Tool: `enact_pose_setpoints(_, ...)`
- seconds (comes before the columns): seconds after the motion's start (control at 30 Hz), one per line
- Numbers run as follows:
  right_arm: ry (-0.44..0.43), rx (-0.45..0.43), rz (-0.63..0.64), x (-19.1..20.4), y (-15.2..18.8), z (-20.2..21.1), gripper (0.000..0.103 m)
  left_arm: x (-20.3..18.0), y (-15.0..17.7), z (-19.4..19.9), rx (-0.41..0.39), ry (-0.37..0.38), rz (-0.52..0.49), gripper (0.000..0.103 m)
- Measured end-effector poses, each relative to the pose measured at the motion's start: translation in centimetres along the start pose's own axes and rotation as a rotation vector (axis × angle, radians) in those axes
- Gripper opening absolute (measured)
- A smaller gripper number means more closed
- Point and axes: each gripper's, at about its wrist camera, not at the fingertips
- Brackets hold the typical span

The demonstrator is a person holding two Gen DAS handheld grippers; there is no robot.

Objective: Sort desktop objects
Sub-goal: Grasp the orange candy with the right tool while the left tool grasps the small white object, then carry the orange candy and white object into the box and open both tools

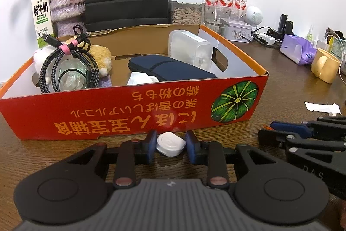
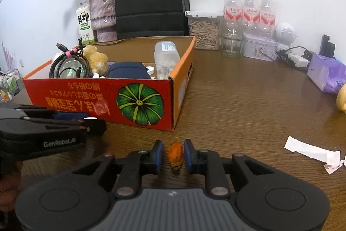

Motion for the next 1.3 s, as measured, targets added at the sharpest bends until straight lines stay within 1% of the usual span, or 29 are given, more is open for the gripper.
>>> enact_pose_setpoints(0.17, -0.016, -0.029, 0.004, 0.3, 0.2, 0.6, 0.012, 0.4, 0.1, 0.6, -0.003, 0.006, 0.015, 0.03)
enact_pose_setpoints(0.33, -0.028, -0.073, -0.01, 0.3, 0.0, 1.6, 0.012, 0.9, 0.2, 2.3, -0.039, 0.015, 0.012, 0.03)
enact_pose_setpoints(0.43, -0.034, -0.118, -0.018, 0.7, -0.2, 2.5, 0.012, 1.3, 0.1, 4.0, -0.082, 0.024, 0.0, 0.03)
enact_pose_setpoints(0.57, -0.027, -0.199, -0.039, 1.1, -0.8, 4.1, 0.012, 2.2, -0.7, 6.5, -0.156, 0.029, -0.008, 0.029)
enact_pose_setpoints(0.77, -0.042, -0.268, -0.03, 2.5, -3.6, 5.3, 0.012, 3.7, -2.9, 8.5, -0.257, -0.003, -0.006, 0.03)
enact_pose_setpoints(0.97, -0.038, -0.297, -0.012, 4.4, -6.8, 4.5, 0.012, 5.4, -5.0, 8.2, -0.304, -0.025, 0.029, 0.03)
enact_pose_setpoints(1.13, -0.038, -0.313, -0.013, 6.0, -9.3, 2.9, 0.012, 6.8, -6.0, 6.7, -0.307, -0.025, 0.054, 0.03)
enact_pose_setpoints(1.3, -0.05, -0.304, -0.004, 7.3, -10.7, 0.6, 0.012, 7.8, -6.6, 4.7, -0.288, -0.044, 0.052, 0.03)
Point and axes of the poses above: each gripper's, at about its wrist camera, not at the fingertips, and z roughly against the way its jaws point, x to its left, y to its underside, and after that the axes turned 4 degrees about y, right-handed
